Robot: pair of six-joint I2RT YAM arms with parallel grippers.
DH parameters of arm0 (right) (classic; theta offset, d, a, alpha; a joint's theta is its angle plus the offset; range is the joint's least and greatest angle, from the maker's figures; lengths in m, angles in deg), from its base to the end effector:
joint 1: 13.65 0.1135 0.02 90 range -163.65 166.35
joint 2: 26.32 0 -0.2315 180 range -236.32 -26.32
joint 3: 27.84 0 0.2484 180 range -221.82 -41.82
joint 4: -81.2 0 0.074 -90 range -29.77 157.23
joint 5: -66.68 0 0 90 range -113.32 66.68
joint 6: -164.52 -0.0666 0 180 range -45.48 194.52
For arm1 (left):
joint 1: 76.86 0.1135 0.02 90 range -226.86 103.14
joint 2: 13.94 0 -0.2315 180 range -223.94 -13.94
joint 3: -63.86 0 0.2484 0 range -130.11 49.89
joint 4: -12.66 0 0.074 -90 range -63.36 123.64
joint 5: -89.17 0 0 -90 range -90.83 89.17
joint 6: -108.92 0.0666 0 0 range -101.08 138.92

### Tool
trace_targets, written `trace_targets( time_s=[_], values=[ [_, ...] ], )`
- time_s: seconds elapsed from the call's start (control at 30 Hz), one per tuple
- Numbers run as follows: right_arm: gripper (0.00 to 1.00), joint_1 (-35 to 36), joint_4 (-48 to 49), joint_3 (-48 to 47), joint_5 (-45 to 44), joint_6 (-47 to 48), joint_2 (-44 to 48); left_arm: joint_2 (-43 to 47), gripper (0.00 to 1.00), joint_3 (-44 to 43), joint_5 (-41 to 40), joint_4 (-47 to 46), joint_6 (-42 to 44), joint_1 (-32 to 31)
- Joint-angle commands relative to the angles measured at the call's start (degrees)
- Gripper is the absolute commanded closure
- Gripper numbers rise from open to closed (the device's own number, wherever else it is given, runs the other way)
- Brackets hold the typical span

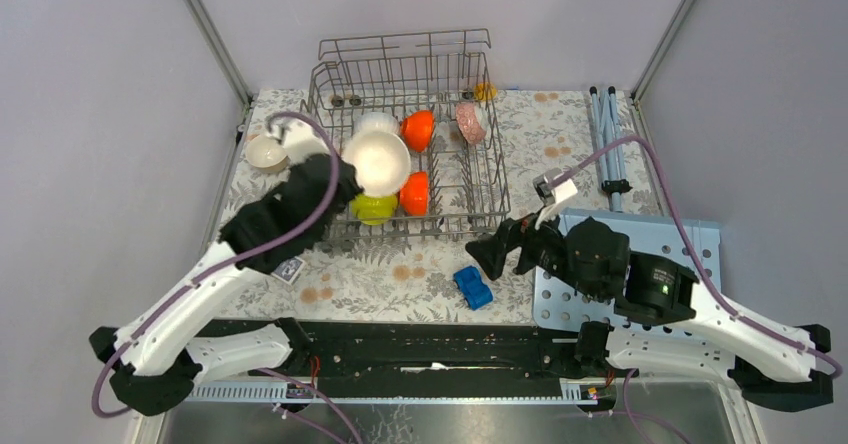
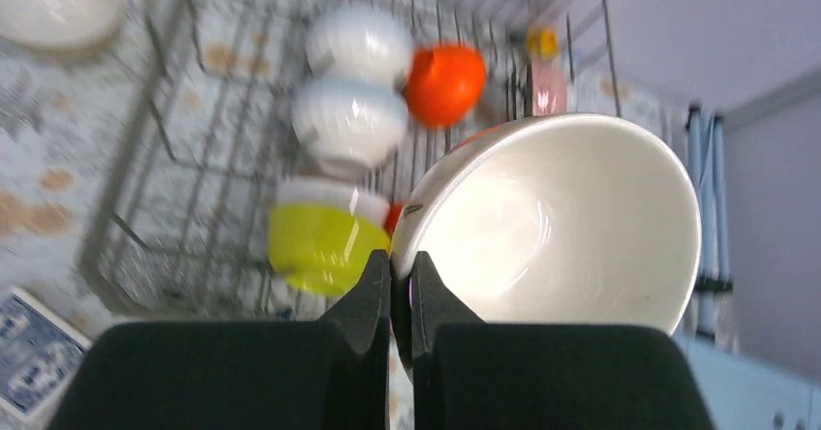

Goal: Unload the bowls from the dish rack
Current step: Place the bowl with the bowl.

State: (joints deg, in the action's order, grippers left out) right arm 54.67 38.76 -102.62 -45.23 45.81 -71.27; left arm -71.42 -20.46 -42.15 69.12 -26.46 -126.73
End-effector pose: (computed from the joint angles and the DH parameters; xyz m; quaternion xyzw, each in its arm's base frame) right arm 0.0985 0.1805 0.3710 -0.1478 0.7612 0.3615 0.5177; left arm 0.1786 -0.1437 0.3596 -0.1456 0.8151 -0.1421 0.5424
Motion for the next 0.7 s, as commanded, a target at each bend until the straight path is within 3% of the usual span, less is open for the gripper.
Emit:
trace_targets(
  time_s=[0.0, 0.2, 0.37, 0.67],
  values=[
    [0.00, 0.2, 7.8, 8.3, 5.3, 4.8, 3.3, 0.3, 1.00, -10.2, 1.1, -4.2, 7.7, 9.3],
    [0.00, 0.2, 14.1, 15.0, 7.1, 5.5, 3.8, -6.1, 1.00, -14.8, 13.3, -6.2, 5.6, 29.8],
    [0.01, 0.2, 17.9, 20.5, 9.3, 3.6, 3.9, -12.2, 1.00, -15.2, 26.6, -9.1, -3.2, 47.2],
    [0.02, 0.2, 23.6, 30.7, 12.0, 1.0, 7.4, -17.5, 1.00, -13.9, 24.9, -12.9, -14.6, 61.6]
  ],
)
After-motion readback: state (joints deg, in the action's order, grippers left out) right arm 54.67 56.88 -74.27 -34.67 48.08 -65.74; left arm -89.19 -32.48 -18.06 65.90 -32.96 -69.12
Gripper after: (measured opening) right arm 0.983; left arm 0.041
